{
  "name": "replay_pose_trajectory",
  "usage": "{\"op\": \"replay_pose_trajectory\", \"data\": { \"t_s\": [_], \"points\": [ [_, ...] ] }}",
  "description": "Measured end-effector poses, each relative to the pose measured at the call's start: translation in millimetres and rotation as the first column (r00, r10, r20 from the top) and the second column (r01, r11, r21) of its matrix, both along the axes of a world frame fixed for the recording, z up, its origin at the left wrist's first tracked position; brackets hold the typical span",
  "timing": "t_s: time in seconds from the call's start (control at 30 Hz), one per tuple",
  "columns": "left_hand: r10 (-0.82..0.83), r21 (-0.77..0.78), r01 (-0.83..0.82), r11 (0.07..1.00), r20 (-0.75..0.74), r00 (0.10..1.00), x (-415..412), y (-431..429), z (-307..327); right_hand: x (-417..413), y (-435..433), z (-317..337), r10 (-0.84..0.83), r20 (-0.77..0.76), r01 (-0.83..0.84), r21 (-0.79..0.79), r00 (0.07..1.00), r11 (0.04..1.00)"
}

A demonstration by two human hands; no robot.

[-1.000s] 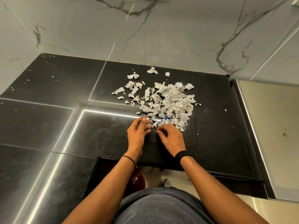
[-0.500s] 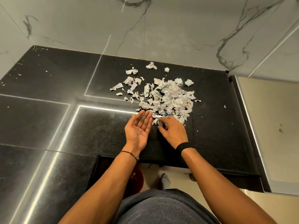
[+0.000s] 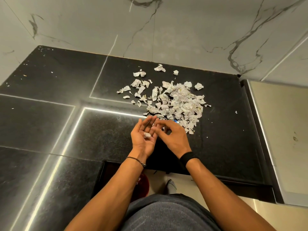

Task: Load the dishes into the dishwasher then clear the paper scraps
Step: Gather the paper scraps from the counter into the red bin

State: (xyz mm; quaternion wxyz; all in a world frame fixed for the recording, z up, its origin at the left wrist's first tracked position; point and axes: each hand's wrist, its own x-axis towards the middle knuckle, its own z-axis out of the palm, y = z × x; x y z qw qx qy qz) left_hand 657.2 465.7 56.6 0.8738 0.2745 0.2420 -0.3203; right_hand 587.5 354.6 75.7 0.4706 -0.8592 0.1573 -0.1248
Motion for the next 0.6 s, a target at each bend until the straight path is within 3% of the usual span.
{"op": "replay_pose_trajectory", "data": {
  "t_s": [0.1,0.2,0.33,0.47,0.53,0.6],
  "points": [
    [0.026,-0.061,-0.027,0.998,-0.016,1.0,2,5,-2,6,-17,-12,-0.072,-0.062,0.06,-0.174,0.995,0.983],
    [0.043,-0.066,-0.044,0.997,-0.007,0.999,4,9,-5,11,-27,-25,-0.004,-0.224,-0.094,-0.424,0.975,0.901],
    [0.077,-0.02,-0.077,0.997,0.003,0.997,9,11,-6,10,-28,-32,-0.02,-0.196,-0.09,-0.539,0.98,0.838],
    [0.109,0.041,-0.11,0.993,0.01,0.994,13,11,-7,-1,-31,-33,-0.059,-0.157,-0.036,-0.542,0.986,0.839],
    [0.108,0.044,-0.108,0.993,0.006,0.994,11,9,-7,-4,-28,-28,-0.113,-0.115,0.05,-0.447,0.987,0.893],
    [0.099,0.039,-0.099,0.994,0.0,0.995,10,6,-6,-3,-20,-15,-0.157,-0.043,0.141,-0.253,0.987,0.957]
  ]
}}
